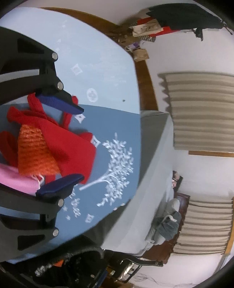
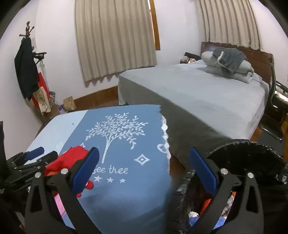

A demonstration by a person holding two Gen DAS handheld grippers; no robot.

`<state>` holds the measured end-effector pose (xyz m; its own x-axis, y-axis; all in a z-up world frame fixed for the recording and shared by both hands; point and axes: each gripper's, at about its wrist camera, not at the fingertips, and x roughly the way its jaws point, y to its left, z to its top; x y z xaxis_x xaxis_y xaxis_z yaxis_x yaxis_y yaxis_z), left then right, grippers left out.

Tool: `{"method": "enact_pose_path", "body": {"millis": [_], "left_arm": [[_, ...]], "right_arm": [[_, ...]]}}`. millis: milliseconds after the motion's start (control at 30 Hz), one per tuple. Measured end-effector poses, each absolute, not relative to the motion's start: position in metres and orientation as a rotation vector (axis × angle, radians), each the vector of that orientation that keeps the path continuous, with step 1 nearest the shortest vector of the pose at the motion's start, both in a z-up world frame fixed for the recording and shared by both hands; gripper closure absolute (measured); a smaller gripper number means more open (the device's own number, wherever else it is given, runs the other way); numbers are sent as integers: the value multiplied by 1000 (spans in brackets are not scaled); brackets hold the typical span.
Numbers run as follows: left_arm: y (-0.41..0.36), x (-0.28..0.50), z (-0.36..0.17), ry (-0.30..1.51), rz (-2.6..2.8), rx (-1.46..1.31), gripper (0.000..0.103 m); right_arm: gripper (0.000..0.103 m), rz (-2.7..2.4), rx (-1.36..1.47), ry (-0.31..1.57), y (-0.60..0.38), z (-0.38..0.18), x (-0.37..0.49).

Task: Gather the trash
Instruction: 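Lower the left gripper onto the red gloves and grasp them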

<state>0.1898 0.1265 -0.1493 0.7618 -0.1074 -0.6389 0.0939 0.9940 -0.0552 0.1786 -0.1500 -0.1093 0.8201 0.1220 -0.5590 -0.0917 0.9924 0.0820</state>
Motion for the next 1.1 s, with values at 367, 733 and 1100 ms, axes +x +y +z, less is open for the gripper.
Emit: {"method": "enact_pose_path", "body": {"millis": [367, 733, 1100], "left_arm": [[128, 194, -174, 759, -142, -53, 45], [135, 196, -174, 762, -144, -94, 69], [150, 191, -153, 705, -133, -111, 89]], "right_arm": [[5, 136, 25, 642, -130, -125, 187], [5, 158, 12, 675, -123, -137, 190], [5, 177, 12, 684, -116, -140, 190]]}}
